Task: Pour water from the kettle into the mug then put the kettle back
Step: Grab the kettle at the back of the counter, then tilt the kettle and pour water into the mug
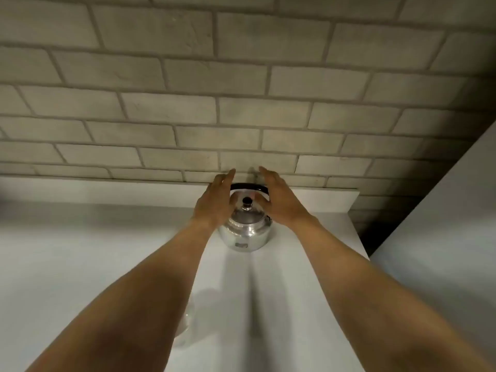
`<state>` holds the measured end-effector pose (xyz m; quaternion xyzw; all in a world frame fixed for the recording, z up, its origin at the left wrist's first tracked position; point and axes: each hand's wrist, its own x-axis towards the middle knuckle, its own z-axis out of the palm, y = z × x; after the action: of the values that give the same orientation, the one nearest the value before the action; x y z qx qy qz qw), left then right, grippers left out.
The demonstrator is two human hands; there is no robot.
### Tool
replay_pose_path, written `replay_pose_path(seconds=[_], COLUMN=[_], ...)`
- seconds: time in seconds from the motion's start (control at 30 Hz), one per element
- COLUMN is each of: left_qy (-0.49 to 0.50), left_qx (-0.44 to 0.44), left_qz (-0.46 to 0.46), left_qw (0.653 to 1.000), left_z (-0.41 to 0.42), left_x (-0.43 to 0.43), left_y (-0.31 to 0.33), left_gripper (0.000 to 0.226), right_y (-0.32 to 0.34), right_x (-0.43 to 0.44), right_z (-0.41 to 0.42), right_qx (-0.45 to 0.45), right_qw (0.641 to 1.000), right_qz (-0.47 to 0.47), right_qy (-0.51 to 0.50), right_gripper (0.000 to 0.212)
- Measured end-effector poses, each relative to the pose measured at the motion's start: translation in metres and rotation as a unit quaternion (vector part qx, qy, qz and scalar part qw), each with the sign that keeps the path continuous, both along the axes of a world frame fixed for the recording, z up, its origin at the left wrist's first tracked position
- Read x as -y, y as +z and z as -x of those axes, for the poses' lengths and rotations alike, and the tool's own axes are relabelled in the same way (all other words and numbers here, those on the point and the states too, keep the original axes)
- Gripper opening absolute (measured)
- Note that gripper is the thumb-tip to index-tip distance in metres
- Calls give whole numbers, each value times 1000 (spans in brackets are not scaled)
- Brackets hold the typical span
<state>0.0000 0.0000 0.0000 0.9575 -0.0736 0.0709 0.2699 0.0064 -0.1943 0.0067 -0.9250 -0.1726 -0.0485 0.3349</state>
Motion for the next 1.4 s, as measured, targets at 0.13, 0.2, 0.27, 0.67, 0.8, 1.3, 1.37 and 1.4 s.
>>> replay_pose_path(seconds=[0.13,0.2,0.27,0.67,0.8,1.3,1.37,1.4], left_qy=[-31,-45,-60,-52,-75,-112,-101,-89], left_qx=[32,30,34,62,87,85,119,155], left_qz=[-78,-117,-158,-190,-125,4,53,67], left_qw=[996,992,985,978,985,990,986,982], left_z=[-12,-15,-14,67,113,257,275,285], left_x=[-1,-2,-4,8,10,10,9,8], left_y=[1,2,5,35,60,73,64,58], left_gripper=[28,19,18,21,24,34,37,39], right_y=[-10,-15,-15,27,50,68,64,64], right_x=[-7,-7,-4,11,13,18,18,18], right_z=[-15,-24,-30,48,103,252,263,267], right_qx=[6,13,17,17,85,181,187,189], right_qw=[998,999,998,999,995,984,982,982], right_qz=[25,25,26,39,53,0,0,1], right_qy=[50,45,55,34,26,8,6,6], right_gripper=[37,28,28,33,39,27,25,25])
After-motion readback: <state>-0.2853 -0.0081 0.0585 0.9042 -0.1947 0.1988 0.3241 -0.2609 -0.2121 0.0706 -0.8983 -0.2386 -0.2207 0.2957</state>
